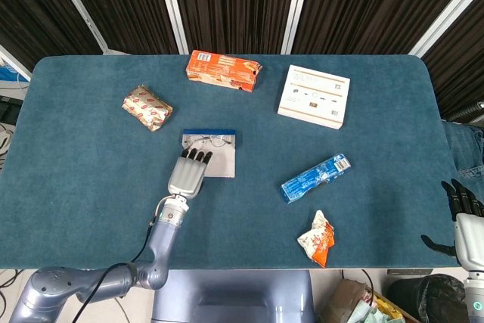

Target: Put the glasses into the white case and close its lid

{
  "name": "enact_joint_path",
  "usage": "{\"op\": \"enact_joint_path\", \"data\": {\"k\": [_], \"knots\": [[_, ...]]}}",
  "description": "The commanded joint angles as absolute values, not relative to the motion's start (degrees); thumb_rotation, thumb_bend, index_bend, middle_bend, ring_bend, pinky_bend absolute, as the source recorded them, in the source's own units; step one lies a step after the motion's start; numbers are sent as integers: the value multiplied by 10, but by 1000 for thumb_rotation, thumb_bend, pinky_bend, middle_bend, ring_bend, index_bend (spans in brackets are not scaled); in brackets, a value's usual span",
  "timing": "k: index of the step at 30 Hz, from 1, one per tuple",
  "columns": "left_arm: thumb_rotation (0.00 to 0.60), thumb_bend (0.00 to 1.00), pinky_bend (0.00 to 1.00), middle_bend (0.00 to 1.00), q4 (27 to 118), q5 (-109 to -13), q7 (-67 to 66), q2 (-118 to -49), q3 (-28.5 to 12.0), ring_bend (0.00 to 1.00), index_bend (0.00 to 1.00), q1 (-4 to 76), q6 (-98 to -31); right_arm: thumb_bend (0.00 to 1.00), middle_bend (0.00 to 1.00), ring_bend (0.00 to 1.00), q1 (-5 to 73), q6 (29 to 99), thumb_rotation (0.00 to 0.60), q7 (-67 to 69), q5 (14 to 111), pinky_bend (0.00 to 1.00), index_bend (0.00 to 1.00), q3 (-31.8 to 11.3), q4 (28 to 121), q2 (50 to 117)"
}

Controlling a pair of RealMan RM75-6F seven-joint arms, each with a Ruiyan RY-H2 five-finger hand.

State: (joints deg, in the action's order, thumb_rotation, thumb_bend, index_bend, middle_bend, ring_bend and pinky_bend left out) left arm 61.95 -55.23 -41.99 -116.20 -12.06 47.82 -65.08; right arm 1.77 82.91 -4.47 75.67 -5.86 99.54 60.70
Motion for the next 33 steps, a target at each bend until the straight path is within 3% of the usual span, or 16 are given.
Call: {"op": "enact_joint_path", "data": {"k": [1,26,33], "knots": [[600,183,241,309,610,-557,-423,-1168,-123,187,215,479,-652,202,24,92,18,829,600,-45,756,161,48,-59,996,607],[600,183,233,282,572,-577,-428,-1189,-145,178,261,480,-644,201,24,91,18,829,600,-43,758,161,48,-58,995,607],[600,259,233,282,566,-585,-425,-1193,-147,178,290,479,-645,201,24,92,18,829,600,-42,758,161,48,-58,995,607]]}}
